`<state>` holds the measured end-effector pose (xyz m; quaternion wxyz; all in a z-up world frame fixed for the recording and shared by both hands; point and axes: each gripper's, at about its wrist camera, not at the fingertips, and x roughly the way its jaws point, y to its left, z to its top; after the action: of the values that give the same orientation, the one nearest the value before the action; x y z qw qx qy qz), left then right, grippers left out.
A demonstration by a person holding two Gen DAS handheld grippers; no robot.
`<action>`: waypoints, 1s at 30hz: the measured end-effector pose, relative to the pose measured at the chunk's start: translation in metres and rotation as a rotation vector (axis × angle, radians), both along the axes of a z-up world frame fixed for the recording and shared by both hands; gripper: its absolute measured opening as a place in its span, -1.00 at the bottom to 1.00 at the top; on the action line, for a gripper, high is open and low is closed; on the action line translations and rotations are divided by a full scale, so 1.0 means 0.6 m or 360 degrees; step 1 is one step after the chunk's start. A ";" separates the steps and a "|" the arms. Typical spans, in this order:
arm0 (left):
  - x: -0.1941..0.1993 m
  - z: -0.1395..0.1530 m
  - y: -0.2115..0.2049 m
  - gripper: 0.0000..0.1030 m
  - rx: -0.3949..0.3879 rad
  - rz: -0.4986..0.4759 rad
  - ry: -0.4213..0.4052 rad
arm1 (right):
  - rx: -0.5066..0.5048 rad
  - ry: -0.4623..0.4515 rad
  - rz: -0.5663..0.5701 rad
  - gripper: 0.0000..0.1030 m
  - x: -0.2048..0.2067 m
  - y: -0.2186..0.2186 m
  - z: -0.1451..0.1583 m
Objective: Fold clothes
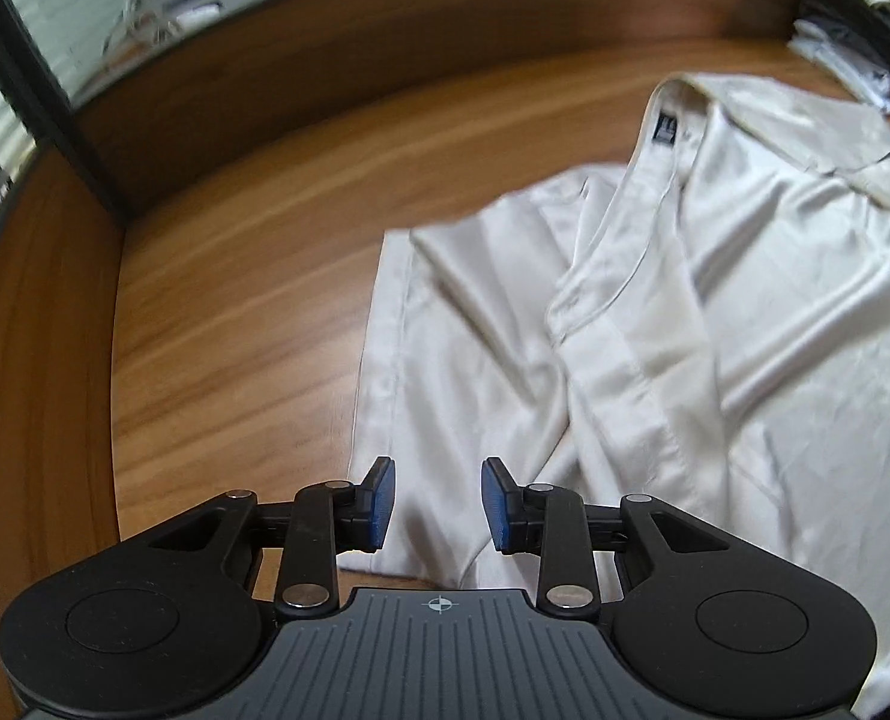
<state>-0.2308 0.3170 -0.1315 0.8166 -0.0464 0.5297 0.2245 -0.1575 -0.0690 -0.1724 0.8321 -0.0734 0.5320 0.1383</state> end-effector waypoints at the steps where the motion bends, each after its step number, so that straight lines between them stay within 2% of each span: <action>1: 0.000 -0.006 0.001 -0.34 -0.0002 0.0007 0.0020 | -0.0003 0.0002 -0.0016 -0.94 -0.006 -0.003 0.001; 7: -0.011 -0.032 -0.001 -0.33 -0.0027 0.0027 0.0118 | 0.0021 0.0005 -0.0266 -0.94 -0.066 -0.067 0.030; 11: -0.018 -0.036 -0.002 -0.33 -0.0022 0.0034 0.0089 | 0.0006 0.0087 -0.0384 -0.94 -0.127 -0.099 0.040; 14: -0.021 -0.037 -0.002 -0.32 -0.0023 0.0031 0.0083 | 0.0018 0.0234 -0.0395 -0.93 -0.168 -0.104 0.027; 17: -0.020 -0.037 -0.002 -0.28 -0.0008 0.0017 0.0085 | -0.0004 0.0383 -0.0310 -0.88 -0.201 -0.091 0.001; 20: -0.021 -0.036 -0.002 -0.21 0.0002 -0.0006 0.0081 | -0.0065 0.0439 -0.0298 -0.82 -0.223 -0.082 -0.022; 22: -0.022 -0.031 0.001 -0.21 -0.0015 -0.0022 0.0058 | -0.0040 0.0396 -0.0317 -0.70 -0.231 -0.080 -0.015; 24: -0.023 -0.027 0.003 -0.21 -0.0033 -0.0038 0.0035 | -0.0003 0.0340 -0.0336 -0.41 -0.239 -0.079 -0.005; 30: -0.019 0.026 -0.004 -0.13 -0.0091 -0.0046 -0.0271 | 0.0115 0.0112 -0.0273 -0.36 -0.254 -0.046 0.040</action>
<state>-0.2420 0.3148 -0.1162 0.8602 -0.0810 0.4652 0.1926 -0.3101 -0.0966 -0.1481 0.8239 0.0073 0.5598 0.0881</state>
